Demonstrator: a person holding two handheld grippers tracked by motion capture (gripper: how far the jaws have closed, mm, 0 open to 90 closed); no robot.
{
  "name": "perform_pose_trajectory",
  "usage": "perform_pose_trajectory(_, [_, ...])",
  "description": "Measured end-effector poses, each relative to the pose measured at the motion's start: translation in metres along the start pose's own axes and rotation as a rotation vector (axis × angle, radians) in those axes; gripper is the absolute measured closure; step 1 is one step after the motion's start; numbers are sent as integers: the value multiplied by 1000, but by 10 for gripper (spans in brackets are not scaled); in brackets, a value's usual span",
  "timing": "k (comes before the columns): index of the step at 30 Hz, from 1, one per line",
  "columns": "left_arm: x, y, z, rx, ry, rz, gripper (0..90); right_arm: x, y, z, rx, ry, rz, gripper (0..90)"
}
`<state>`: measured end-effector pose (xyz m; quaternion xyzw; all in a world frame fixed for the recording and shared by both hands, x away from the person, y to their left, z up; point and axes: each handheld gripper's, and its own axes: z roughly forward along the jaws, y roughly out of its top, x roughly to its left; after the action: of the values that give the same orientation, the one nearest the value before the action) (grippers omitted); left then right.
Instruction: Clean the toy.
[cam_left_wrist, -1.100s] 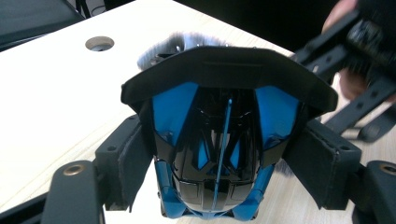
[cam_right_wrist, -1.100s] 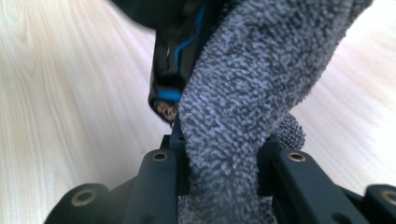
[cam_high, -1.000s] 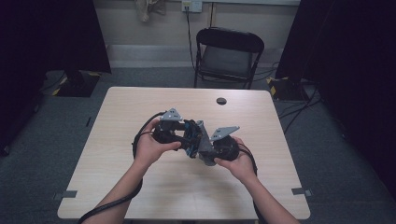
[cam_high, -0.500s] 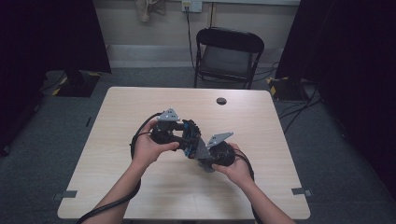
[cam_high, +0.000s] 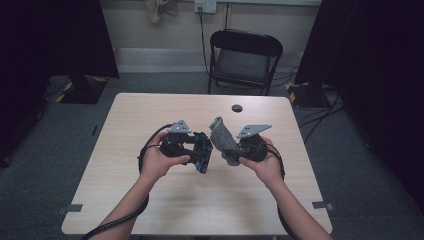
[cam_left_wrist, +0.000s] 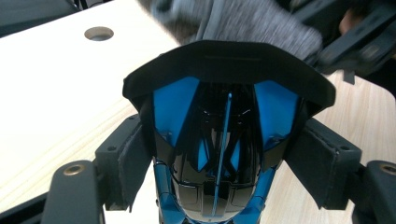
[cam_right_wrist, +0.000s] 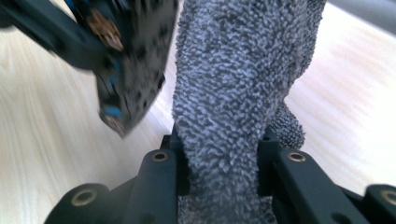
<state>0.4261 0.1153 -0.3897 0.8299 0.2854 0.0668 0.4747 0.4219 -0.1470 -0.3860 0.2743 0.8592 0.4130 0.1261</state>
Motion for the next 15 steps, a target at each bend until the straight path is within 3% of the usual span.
perform_pose_trajectory(8, [-1,2,5,5,0,4,253,18,6,8,15,47,-59,697])
perform_pose_trajectory(15, [0,2,5,2,-2,0,253,19,3,14,34,51,-51,697])
